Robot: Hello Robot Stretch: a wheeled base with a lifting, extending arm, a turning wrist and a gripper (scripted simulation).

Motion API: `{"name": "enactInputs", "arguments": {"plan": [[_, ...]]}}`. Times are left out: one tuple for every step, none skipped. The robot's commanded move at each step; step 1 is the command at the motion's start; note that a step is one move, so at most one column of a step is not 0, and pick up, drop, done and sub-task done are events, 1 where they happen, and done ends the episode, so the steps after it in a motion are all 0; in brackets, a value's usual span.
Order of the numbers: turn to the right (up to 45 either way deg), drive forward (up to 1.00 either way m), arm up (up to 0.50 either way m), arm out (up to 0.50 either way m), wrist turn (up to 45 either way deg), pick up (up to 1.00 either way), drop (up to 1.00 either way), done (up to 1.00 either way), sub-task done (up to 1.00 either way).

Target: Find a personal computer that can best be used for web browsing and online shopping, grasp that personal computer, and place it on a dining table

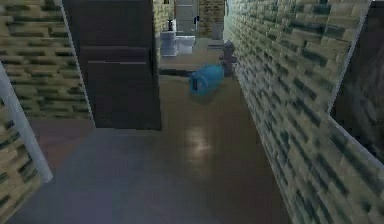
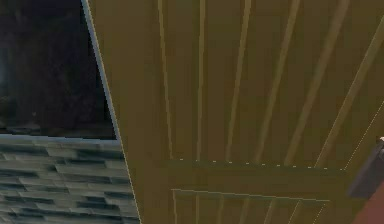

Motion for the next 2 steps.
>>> {"name": "enactInputs", "arguments": {"plan": [[0.0,1.0,0.0,0.0,0.0,0.0,0.0,0.0,0.0],[3.0,0.0,0.0,0.0,0.0,0.0,0.0,0.0,0.0]]}}
